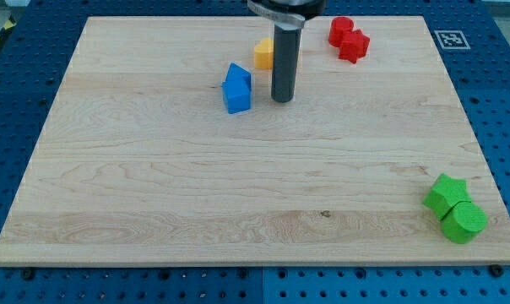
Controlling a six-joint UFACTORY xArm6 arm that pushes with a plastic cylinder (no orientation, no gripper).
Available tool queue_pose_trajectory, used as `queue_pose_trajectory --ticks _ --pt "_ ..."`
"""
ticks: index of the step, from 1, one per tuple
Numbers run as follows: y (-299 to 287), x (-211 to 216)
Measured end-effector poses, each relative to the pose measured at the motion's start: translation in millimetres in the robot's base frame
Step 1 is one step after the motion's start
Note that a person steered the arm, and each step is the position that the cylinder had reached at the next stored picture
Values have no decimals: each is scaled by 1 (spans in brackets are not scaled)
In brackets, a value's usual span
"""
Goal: Move the yellow blocks to the top left of the blue blocks
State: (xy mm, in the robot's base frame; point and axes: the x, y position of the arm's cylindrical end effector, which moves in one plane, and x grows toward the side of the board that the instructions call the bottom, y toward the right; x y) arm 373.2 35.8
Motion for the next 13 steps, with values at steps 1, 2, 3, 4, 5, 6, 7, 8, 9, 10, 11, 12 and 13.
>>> queue_pose_trajectory --ticks 1,2,3,4,5,6,7,8,9,10,11,12,13 --pt "0 -18" --pt "19 -23" --pt "54 -37" --pt "61 -52" --pt "29 -66" --pt "-14 -79" --pt "-38 -80" --pt "-42 -81" --pt "-23 -82" --pt "-4 -82" --pt "-16 -66" --pt "-40 -55" --pt "-49 -55"
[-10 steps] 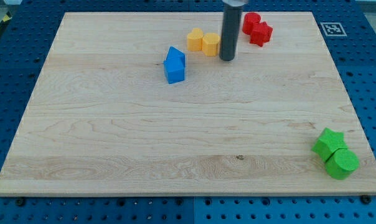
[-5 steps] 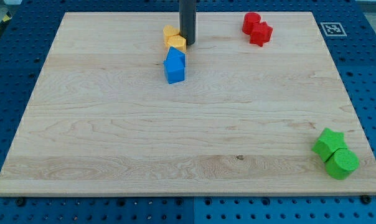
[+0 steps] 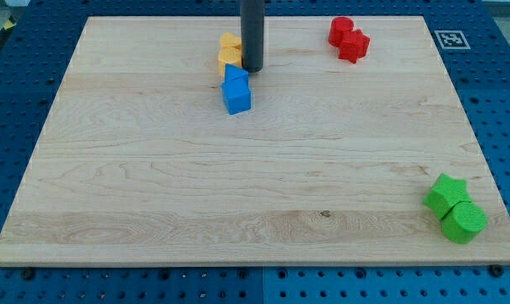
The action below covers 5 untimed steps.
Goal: Move the yellow blocks to the top left of the blue blocks
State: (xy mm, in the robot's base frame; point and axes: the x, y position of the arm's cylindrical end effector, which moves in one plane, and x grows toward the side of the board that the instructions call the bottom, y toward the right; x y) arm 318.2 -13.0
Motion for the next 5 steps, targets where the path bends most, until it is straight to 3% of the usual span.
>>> queue_pose_trajectory --ticks 2,3,5 --pt "-5 0" --pt "29 0" --pt "41 -2"
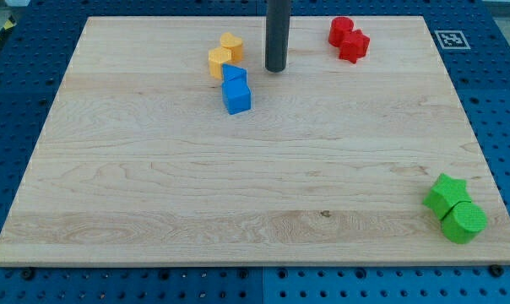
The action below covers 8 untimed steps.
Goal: Move the yellow blocks to the top left of the blue blocks
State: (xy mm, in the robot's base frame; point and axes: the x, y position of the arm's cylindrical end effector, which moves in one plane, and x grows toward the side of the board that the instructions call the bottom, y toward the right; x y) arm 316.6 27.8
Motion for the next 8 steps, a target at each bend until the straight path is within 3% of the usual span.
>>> queue_pose_trajectory --ticks 2,5,8 --pt "-23 -40" --pt "-65 -40" --pt "-35 16"
